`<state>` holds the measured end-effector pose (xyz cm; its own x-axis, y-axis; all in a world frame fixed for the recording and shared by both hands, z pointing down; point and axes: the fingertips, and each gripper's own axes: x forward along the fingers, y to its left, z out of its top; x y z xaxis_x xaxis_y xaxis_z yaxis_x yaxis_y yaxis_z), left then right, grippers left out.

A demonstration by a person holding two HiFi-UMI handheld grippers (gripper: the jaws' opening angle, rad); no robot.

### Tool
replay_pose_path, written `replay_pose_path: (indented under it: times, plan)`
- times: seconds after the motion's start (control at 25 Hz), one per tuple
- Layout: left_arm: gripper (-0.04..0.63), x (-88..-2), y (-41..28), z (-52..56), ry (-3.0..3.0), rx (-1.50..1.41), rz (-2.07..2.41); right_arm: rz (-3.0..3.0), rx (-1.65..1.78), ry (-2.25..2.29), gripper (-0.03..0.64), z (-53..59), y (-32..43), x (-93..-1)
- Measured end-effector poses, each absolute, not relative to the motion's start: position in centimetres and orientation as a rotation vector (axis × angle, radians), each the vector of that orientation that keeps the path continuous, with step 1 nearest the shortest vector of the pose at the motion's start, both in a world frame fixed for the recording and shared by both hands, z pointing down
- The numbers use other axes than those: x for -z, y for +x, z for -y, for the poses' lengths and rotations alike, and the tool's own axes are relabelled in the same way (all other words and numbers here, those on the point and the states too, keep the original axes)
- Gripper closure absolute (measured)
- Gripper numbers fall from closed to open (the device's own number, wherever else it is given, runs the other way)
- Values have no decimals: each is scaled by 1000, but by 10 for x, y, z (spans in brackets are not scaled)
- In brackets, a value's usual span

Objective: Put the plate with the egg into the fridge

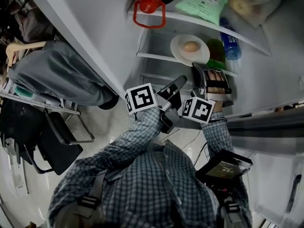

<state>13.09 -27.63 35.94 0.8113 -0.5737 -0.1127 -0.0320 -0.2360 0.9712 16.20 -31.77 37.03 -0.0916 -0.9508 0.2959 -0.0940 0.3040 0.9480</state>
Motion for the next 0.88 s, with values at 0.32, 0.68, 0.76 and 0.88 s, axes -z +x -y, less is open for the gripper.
replay_pose_path:
  times: [0.32, 0.68, 0.76, 0.88]
  plan:
    - [555, -360, 128, 268, 1798, 527, 467, 1512, 968, 1054, 600, 320, 161, -370]
    - [557, -366, 124, 267, 1792, 541, 488, 1584, 920, 1116, 562, 320, 164, -366]
    - [557, -365, 124, 267, 1791, 549, 482, 1601, 901, 1117, 547, 319, 164, -366]
    - [557, -359, 127, 267, 1792, 583, 449, 1630, 871, 1121, 535, 318, 164, -367]
